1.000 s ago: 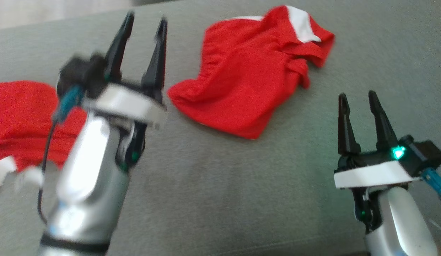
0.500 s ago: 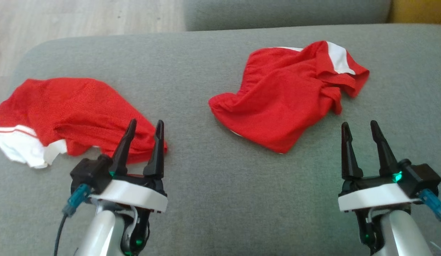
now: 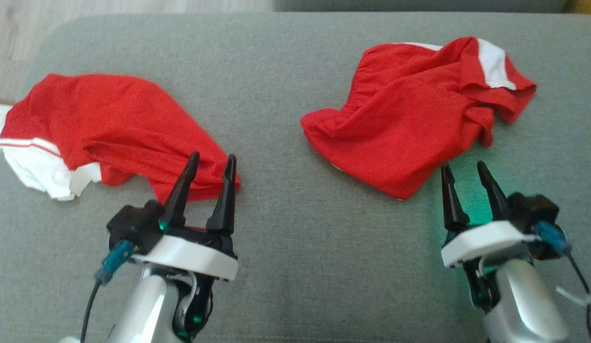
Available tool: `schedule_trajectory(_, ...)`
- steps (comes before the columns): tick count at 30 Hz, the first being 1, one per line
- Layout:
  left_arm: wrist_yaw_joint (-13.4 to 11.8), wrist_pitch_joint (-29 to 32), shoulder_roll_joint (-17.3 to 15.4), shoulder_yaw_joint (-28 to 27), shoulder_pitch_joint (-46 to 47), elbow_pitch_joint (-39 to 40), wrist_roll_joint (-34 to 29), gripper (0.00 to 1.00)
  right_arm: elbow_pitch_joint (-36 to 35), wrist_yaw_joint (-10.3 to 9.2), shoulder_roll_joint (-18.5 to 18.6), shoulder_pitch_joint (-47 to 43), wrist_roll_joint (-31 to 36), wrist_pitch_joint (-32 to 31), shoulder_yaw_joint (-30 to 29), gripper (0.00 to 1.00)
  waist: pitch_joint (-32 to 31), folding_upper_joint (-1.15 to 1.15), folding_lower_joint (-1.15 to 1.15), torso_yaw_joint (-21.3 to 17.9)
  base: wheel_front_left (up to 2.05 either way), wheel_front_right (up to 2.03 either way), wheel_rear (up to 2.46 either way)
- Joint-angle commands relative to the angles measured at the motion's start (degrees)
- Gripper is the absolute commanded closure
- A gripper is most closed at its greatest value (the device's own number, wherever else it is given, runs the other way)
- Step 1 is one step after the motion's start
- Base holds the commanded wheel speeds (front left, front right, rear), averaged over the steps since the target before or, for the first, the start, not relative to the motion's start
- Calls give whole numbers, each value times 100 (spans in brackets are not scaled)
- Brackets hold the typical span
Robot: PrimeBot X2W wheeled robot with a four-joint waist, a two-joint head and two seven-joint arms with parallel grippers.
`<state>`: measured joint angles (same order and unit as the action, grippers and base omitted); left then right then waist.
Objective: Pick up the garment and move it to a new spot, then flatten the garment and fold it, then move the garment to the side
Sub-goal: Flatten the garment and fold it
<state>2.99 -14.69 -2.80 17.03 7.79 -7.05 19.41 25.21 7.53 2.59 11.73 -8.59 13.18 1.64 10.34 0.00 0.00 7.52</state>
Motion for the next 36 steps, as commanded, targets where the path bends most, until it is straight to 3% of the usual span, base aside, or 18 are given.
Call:
schedule_trajectory(1, -25, -30, -10, -114, 339, 240, 65, 0, 187, -4, 29, 429, -107, -102, 128, 0, 167, 0, 0, 135, 0, 0, 0)
schedule_trajectory(12, -113, -30, -9, 53, 485, 232, 147, 0, 2089, -4, 29, 1673, -544, -106, 86, 0, 376, 0, 0, 300, 0, 0, 0)
schedule_trajectory(13, -120, -30, -9, 60, 485, 229, 151, 0, 2234, -4, 29, 1761, -557, -90, 115, 4, 377, 0, 0, 287, 0, 0, 0)
schedule_trajectory(14, -126, -30, -9, 64, 487, 226, 154, 0, 2364, -4, 29, 1840, -555, -72, 167, 100, 374, 0, 0, 270, 0, 0, 0)
schedule_trajectory(19, -138, -30, -9, 49, 495, 208, 164, 0, 2595, -4, 29, 2052, -460, 114, 342, 100, 313, 0, 0, 112, 0, 0, 0)
schedule_trajectory(23, -144, -30, -9, 37, 456, 202, 192, 0, 2287, -4, 29, 1940, 26, 174, 144, 100, 179, 0, 0, -58, 0, 0, 0)
schedule_trajectory(29, -160, -30, -8, 53, 305, 206, 250, 0, 1091, -4, 29, 1277, 1054, 138, -297, 100, -163, 0, 0, -301, 0, 0, 0)
schedule_trajectory(36, -211, -30, -8, 161, 147, 244, 327, 0, -721, -4, 29, 177, 1620, -1217, -493, 100, -353, 0, 0, -343, 0, 0, 0)
